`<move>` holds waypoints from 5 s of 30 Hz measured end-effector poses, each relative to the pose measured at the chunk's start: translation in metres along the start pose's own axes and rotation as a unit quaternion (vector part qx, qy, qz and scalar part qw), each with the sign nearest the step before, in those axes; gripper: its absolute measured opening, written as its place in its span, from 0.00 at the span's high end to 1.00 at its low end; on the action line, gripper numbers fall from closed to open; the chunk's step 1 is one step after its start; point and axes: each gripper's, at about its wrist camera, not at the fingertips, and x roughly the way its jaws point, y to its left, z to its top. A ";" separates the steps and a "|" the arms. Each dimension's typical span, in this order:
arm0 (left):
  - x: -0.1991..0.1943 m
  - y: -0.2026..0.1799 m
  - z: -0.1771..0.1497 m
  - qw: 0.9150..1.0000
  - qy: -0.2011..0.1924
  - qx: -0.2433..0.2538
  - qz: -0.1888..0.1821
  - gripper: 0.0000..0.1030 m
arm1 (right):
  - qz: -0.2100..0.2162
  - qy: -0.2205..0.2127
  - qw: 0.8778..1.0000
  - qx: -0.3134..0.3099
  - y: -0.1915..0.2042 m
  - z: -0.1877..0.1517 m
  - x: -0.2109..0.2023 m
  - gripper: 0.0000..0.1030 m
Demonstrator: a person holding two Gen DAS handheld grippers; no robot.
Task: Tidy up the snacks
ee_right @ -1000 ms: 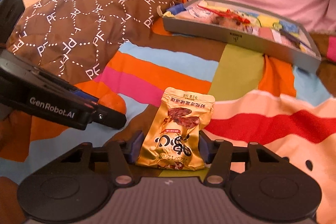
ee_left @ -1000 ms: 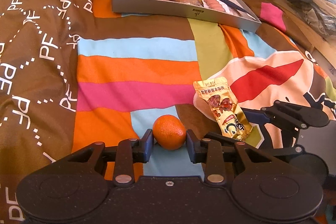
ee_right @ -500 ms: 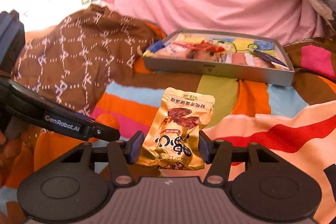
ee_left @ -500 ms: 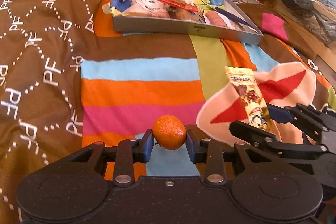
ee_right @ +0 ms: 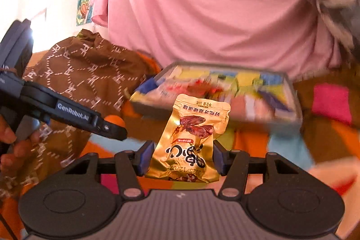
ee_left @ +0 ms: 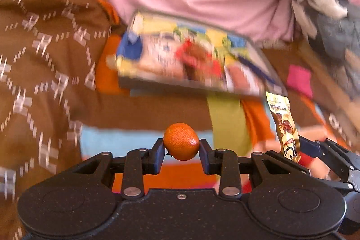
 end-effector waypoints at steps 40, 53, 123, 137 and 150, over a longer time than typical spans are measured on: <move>0.172 -0.010 0.149 0.997 -0.078 0.018 0.015 0.66 | -0.044 0.051 0.994 -0.085 -0.094 0.083 0.181 0.41; 0.164 -0.017 0.149 0.995 -0.091 0.016 0.031 0.20 | -0.060 0.050 0.992 -0.098 -0.090 0.084 0.188 0.14; -0.037 -0.030 0.018 0.975 -0.176 -0.003 0.136 0.01 | -0.133 -0.060 0.986 0.081 -0.017 0.036 -0.018 0.00; -0.064 -0.041 -0.011 0.974 -0.176 -0.015 0.143 0.01 | -0.143 -0.090 0.983 0.069 0.000 0.014 -0.056 0.00; -0.091 -0.052 -0.035 0.971 -0.182 -0.020 0.154 0.01 | -0.153 -0.112 0.978 0.086 0.002 -0.002 -0.087 0.00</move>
